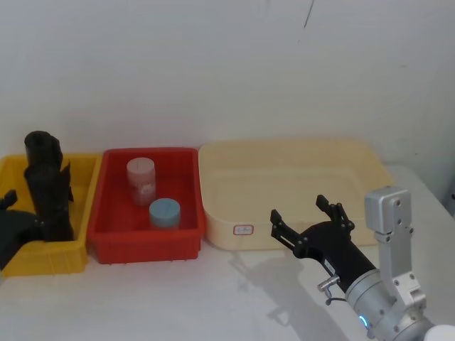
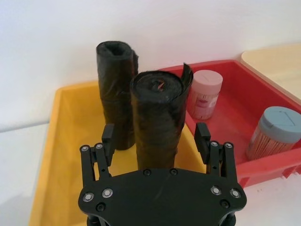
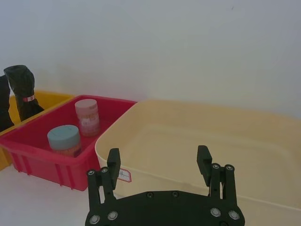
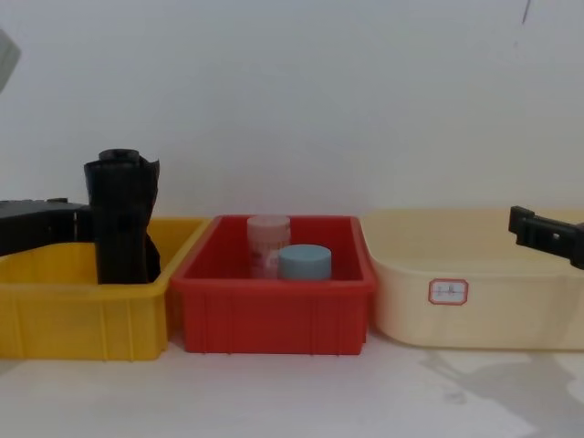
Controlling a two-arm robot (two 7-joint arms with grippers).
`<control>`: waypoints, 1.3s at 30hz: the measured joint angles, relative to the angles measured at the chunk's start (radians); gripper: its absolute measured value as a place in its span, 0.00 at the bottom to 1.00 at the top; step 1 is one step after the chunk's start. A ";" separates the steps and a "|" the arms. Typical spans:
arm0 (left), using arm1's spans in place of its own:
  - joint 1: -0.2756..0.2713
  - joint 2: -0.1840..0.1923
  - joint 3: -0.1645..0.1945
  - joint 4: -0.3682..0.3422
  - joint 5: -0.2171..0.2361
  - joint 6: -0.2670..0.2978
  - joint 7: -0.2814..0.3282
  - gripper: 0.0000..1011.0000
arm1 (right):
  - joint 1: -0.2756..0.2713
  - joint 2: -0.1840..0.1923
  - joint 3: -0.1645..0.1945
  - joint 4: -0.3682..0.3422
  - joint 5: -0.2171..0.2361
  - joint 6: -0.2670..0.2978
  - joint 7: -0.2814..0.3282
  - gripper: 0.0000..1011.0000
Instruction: Pick up the garbage bag with the one hand and transfer it to the other hand.
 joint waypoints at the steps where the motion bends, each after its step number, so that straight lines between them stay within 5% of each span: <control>1: -0.003 -0.001 0.001 0.003 0.002 0.000 -0.002 0.99 | 0.000 0.000 0.000 0.000 0.000 0.000 0.000 0.99; 18: -0.091 -0.029 0.046 0.089 0.059 -0.017 -0.029 0.99 | 0.000 0.000 0.000 0.000 0.000 0.000 0.000 0.99; 35: -0.120 -0.037 0.061 0.119 0.081 -0.026 -0.035 0.54 | 0.000 0.000 0.000 0.000 0.000 0.000 0.000 0.99; 39: -0.123 -0.038 0.063 0.121 0.083 -0.027 -0.036 0.50 | 0.000 0.000 0.000 0.000 0.000 0.000 0.000 0.99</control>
